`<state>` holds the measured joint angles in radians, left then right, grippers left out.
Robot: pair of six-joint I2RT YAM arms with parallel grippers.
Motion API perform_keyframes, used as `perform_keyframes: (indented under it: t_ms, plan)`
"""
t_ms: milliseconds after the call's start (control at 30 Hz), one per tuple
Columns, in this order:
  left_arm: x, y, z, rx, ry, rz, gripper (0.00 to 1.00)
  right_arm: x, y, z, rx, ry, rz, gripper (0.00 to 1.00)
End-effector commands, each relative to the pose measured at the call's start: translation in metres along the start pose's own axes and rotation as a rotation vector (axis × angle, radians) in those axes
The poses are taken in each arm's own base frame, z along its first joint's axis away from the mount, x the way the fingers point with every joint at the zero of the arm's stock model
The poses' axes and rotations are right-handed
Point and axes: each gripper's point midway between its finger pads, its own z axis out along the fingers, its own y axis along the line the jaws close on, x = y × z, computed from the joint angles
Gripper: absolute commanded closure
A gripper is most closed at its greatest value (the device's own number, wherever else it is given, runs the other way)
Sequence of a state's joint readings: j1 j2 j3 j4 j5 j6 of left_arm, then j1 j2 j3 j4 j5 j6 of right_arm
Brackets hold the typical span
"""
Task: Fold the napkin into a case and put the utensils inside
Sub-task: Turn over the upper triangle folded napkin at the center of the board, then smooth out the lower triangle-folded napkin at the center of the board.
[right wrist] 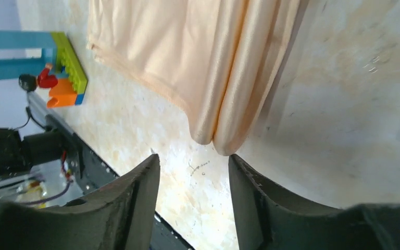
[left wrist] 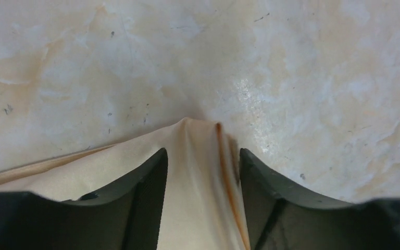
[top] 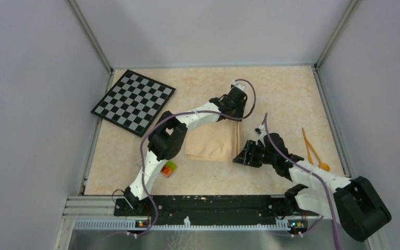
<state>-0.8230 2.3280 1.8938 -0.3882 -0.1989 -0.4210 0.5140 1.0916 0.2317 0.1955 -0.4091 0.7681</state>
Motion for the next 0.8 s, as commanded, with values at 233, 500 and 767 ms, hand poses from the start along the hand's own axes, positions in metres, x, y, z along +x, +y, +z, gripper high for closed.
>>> perform_keyframes:
  t_ms: [233, 500, 767]
  plan:
    - [-0.071, -0.058, -0.164, 0.461, -0.129, -0.014, 0.09, -0.091, -0.015, -0.042, 0.226, -0.130, -0.055, 0.44]
    - [0.011, -0.051, -0.222, 0.621, -0.048, -0.161, 0.31, -0.159, -0.027, 0.012, 0.143, -0.101, 0.030, 0.57]
    - [0.095, -0.072, -0.180, 0.454, 0.054, -0.100, 0.33, -0.150, -0.036, 0.032, 0.079, -0.025, 0.067, 0.73]
